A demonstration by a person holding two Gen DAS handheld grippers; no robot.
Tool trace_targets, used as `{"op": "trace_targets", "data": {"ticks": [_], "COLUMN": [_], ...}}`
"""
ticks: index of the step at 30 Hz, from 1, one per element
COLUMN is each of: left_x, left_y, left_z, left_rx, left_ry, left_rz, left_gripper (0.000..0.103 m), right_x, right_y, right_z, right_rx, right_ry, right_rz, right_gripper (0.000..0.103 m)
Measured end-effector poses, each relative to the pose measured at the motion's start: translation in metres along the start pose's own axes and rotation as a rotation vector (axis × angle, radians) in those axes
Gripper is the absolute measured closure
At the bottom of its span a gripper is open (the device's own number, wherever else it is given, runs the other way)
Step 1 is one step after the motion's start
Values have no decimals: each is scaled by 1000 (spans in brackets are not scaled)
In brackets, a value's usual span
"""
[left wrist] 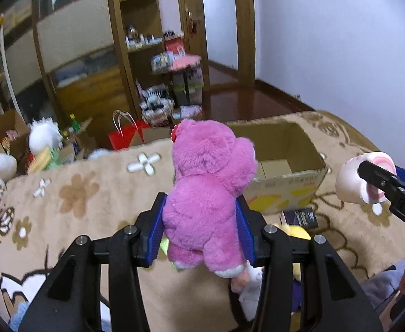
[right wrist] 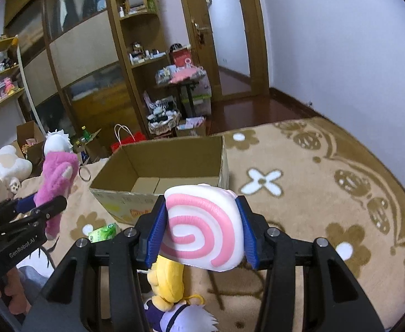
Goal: Organize soft objects
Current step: 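Lift the pink bear and swirl cushion and carry both over the box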
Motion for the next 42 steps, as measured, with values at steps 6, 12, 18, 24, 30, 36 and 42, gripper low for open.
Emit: {"op": "trace_targets", "data": {"ticks": [6, 12, 18, 24, 30, 36, 42], "left_x": [-14, -19, -15, 0, 16, 36, 55], "left_y": [20, 40, 56, 68, 73, 76, 79], "left_z": [-1, 3, -3, -7, -8, -12, -11], "left_rx": [0, 33, 8, 6, 11, 0, 2], "left_ry": [12, 49, 48, 73, 85, 74, 55], "left_rz": [104, 177, 188, 188, 174, 147, 113], "left_gripper": [58, 58, 58, 57, 57, 57, 57], "right_x": [-15, -19, -12, 1, 20, 39, 58], "right_y": [17, 33, 54, 73, 86, 89, 91], "right_z": [-10, -18, -22, -32, -35, -31, -26], "right_rx": [-27, -86, -108, -142, -155, -143, -140], "right_ry": [14, -14, -12, -21, -42, -37, -44], "right_rz": [67, 126, 156, 178, 181, 166, 133], "right_gripper": [52, 52, 52, 51, 50, 49, 47]}}
Point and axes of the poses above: each gripper's, at about its wrist camera, not at the fingertips, and x roughly the way its jaws point, z to its right, y to its top, the point moved 3 cm from there along x, roughly the way its jaws point, and after that the axes turned 7 degrees about -z, right-handed, at the moved point
